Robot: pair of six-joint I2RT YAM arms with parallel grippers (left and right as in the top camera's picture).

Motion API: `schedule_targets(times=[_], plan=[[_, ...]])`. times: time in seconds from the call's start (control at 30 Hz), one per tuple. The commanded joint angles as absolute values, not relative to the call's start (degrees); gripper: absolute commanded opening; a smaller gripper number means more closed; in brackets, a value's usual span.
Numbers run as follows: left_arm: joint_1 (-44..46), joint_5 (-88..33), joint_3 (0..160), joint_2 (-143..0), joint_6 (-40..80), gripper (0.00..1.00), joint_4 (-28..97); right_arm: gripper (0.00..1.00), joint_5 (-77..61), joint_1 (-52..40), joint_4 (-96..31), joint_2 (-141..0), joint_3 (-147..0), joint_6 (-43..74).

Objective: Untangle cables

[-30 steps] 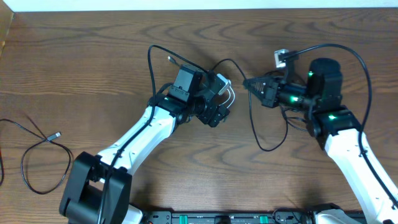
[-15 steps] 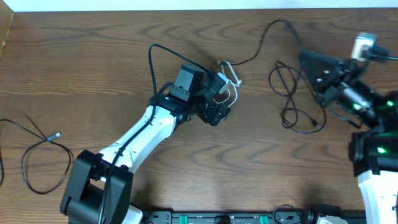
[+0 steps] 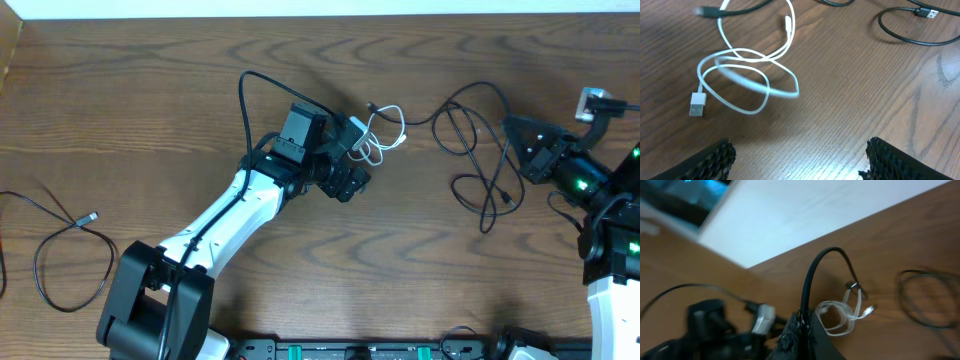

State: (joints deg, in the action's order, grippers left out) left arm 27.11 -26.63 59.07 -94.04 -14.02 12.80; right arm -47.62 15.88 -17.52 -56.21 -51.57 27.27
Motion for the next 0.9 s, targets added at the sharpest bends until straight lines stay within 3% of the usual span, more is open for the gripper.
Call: schedule_targets(times=[0.0,0.4,0.6,0.87], plan=[[27.1,-26.3,59.5,-94.3,-15.2,0.85,12.8,0.01,-41.1,18.2,-20.2,-55.9,-52.2,20.7],[27.1,-26.3,59.5,-94.3,-15.2,0.84,12.7,0.01,-36.6,18.9,-48.4,-55.9,-56.4,4.3],[27.1,-26.3,59.5,-94.3,-14.5,0.84,12.7,0.01,-26.7,18.9,-61.0,-55.9,-63.5,2.2],[28.9,-25.1,59.5,-95.6,-11.7,0.84,7.7,0.01,-25.6,18.9,-62.2,-55.8,-65.3,1.2]])
